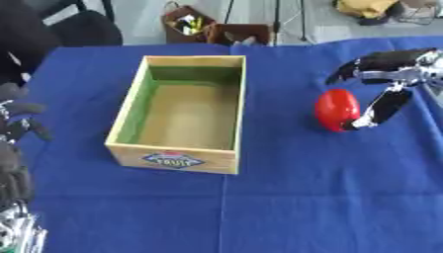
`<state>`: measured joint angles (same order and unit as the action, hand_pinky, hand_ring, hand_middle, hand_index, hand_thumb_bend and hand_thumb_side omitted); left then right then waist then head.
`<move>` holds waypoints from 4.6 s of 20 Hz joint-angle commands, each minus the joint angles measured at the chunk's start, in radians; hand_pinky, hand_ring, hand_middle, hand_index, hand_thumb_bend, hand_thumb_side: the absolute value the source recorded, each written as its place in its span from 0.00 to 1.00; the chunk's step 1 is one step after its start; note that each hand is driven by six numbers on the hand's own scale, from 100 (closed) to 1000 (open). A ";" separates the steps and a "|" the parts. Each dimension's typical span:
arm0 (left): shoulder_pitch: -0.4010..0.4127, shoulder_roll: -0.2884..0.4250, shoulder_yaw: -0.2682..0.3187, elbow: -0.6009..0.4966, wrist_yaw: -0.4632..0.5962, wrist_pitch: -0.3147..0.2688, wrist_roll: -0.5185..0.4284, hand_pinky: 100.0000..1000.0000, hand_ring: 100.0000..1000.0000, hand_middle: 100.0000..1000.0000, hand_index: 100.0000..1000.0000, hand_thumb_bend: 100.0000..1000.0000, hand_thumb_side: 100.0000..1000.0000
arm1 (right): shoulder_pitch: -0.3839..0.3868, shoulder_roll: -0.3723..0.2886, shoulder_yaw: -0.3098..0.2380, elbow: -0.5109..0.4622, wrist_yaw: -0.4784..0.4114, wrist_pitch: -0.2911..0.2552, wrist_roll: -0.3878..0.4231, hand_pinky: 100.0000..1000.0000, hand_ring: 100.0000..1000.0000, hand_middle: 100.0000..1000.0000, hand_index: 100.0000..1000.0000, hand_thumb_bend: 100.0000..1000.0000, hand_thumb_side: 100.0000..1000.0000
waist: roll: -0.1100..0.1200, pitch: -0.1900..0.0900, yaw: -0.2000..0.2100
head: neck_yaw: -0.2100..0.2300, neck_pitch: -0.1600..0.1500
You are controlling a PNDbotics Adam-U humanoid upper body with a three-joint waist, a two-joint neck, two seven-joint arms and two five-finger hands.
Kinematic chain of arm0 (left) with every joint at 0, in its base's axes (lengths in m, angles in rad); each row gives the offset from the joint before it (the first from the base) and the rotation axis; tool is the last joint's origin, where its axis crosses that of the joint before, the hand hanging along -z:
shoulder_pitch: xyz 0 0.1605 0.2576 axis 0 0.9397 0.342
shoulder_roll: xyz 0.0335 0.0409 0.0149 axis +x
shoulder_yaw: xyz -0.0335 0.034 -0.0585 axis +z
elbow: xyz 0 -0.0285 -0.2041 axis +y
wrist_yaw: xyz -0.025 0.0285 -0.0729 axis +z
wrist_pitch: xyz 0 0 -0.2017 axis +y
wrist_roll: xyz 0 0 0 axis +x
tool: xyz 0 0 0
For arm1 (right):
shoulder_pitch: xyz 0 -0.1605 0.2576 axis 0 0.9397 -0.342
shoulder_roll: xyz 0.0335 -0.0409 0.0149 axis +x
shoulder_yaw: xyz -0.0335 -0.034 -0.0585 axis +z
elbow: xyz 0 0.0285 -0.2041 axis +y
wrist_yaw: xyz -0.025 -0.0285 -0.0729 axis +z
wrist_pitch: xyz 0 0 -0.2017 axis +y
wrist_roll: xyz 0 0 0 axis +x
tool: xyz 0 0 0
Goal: Pick up objects on the table and place them in the box.
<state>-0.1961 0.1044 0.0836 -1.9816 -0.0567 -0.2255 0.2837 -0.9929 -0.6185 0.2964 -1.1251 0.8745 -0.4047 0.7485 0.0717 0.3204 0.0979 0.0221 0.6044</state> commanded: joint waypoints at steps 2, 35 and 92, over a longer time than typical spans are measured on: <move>-0.010 0.007 -0.003 -0.018 0.001 0.000 -0.004 0.19 0.47 0.54 0.65 0.00 0.92 | -0.012 -0.008 0.000 0.010 0.028 -0.180 0.158 0.85 0.85 0.82 0.98 0.39 0.40 | -0.003 -0.017 0.001 | -0.003 -0.008; -0.010 0.003 -0.003 -0.018 -0.001 0.002 -0.006 0.20 0.48 0.54 0.65 0.00 0.92 | -0.040 0.017 -0.058 -0.080 -0.123 -0.072 0.157 0.63 0.60 0.35 0.48 0.00 0.50 | -0.003 -0.010 0.002 | 0.000 -0.006; -0.024 -0.009 -0.024 -0.018 0.023 0.003 -0.033 0.20 0.48 0.54 0.64 0.00 0.92 | -0.264 0.571 -0.056 0.132 0.274 0.255 -0.210 0.54 0.51 0.26 0.38 0.00 0.49 | -0.012 0.004 0.075 | -0.081 -0.027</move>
<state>-0.2113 0.0872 0.0593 -1.9816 -0.0365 -0.2218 0.2542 -1.2283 -0.0374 0.2508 -0.9916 1.1260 -0.1645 0.5568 0.0574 0.3432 0.1718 -0.0565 0.5866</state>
